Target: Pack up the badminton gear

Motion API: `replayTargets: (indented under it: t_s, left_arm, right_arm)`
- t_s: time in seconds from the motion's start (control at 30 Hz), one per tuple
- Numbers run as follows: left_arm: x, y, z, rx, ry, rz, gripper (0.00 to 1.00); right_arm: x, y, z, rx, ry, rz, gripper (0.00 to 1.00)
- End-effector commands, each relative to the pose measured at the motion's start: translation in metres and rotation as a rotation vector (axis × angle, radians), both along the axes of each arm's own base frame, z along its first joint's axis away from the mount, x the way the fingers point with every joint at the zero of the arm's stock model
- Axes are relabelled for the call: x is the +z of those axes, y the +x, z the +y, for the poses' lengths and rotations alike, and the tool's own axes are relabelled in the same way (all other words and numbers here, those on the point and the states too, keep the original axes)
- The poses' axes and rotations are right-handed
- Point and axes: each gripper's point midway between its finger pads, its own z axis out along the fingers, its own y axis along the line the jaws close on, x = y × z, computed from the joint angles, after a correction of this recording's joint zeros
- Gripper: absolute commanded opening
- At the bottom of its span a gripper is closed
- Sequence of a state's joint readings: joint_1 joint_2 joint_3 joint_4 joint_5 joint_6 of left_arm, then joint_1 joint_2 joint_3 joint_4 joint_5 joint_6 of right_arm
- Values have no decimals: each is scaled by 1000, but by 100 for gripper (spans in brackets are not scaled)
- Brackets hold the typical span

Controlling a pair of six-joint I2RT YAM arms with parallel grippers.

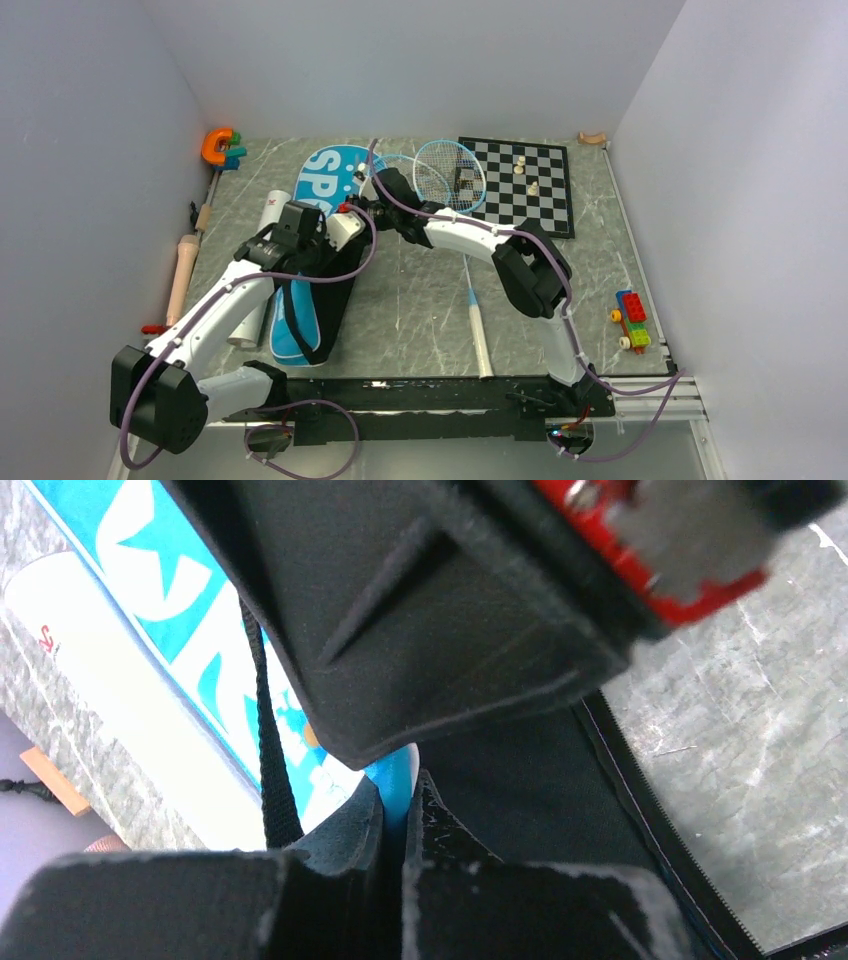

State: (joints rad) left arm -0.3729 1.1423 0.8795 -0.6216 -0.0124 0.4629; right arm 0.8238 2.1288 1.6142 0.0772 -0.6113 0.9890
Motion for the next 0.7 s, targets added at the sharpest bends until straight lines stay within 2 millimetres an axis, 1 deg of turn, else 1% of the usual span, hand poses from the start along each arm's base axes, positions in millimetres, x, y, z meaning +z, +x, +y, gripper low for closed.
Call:
replayTargets:
  t_s: [0.0,0.03,0.07,0.1,0.17,0.23,0.33,0.5,0.53,0.6,0.63,0.67]
  left_arm:
    - [25,15,15,120,17,-74,0]
    - [27,14,14,124,13,-76,0]
    - [32,14,15,130,3,-88,0]
    - [35,13,14,134,-7,-94,0]
    - [41,11,13,135,-27,-103,0]
    - [44,9,11,135,-38,-96,0]
    - [47,9,9,130,-49,-92,0]
    - [52,8,8,127,-58,-92,0]
    - [52,7,8,125,-58,-92,0]
    - [52,5,8,122,-59,-90,0]
    - [52,4,8,121,-58,-88,0]
    - [52,4,9,122,-57,-91,0]
  right_arm:
    - [42,-6,6,92,132,-24,27]
    - [42,0,2,76,130,-28,34]
    - [43,5,-3,59,128,-31,44]
    - [45,11,-9,38,129,-36,50]
    - [42,25,-22,-4,126,-23,54]
    - [31,34,-33,-39,123,11,57]
    - [18,47,-41,-80,137,66,61]
    - [7,72,-40,-147,148,94,62]
    - [2,77,-38,-160,149,100,62]
    - [-2,89,-36,-187,139,101,62]
    - [-1,95,-33,-194,139,95,61]
    - [-5,99,-31,-199,128,102,61]
